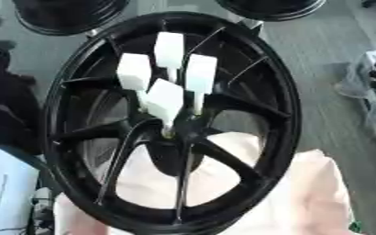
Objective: Pull the pin out of the wheel hub.
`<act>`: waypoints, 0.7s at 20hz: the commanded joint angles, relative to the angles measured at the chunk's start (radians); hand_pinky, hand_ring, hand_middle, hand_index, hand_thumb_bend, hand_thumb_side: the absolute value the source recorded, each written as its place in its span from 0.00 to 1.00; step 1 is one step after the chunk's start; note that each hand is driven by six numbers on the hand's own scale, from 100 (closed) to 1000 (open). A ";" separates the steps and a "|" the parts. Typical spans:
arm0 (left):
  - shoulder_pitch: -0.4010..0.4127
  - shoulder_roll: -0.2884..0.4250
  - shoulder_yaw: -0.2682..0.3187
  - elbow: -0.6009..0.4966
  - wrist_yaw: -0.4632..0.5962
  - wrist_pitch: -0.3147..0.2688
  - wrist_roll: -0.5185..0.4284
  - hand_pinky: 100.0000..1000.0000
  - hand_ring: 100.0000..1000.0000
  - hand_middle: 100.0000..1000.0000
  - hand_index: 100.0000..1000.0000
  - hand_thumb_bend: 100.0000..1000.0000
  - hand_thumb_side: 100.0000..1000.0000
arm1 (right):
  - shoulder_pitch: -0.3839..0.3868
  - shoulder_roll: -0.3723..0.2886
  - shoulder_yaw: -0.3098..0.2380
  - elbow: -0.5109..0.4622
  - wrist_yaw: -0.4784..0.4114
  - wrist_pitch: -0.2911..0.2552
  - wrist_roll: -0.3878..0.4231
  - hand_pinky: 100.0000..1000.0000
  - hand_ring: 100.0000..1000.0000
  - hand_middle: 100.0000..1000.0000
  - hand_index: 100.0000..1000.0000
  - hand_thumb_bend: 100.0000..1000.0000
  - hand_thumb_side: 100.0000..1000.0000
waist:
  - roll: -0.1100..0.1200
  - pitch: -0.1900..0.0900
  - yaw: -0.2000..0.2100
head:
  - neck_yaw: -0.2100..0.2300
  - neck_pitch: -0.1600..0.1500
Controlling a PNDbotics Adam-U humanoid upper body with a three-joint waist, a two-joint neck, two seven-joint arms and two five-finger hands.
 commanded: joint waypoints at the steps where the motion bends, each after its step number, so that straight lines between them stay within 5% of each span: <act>1: -0.053 0.142 -0.026 -0.050 0.003 0.016 -0.070 0.61 0.79 0.72 0.72 0.13 0.65 | 0.001 -0.037 -0.012 -0.034 0.009 -0.004 -0.004 0.76 0.74 0.67 0.77 0.00 0.64 | 0.000 -0.012 -0.004 | -0.002 -0.013; 8: -0.238 0.387 -0.124 -0.059 -0.104 0.084 -0.388 0.66 0.78 0.71 0.75 0.19 0.63 | 0.014 -0.046 -0.010 -0.051 0.021 0.000 -0.007 0.76 0.73 0.67 0.76 0.00 0.64 | 0.016 -0.009 -0.008 | -0.005 -0.019; 14: -0.410 0.427 -0.204 -0.026 -0.296 0.067 -0.755 0.75 0.80 0.75 0.81 0.23 0.68 | 0.014 -0.051 -0.006 -0.054 0.022 0.003 -0.006 0.76 0.73 0.67 0.76 0.00 0.64 | 0.025 -0.014 -0.014 | -0.014 -0.023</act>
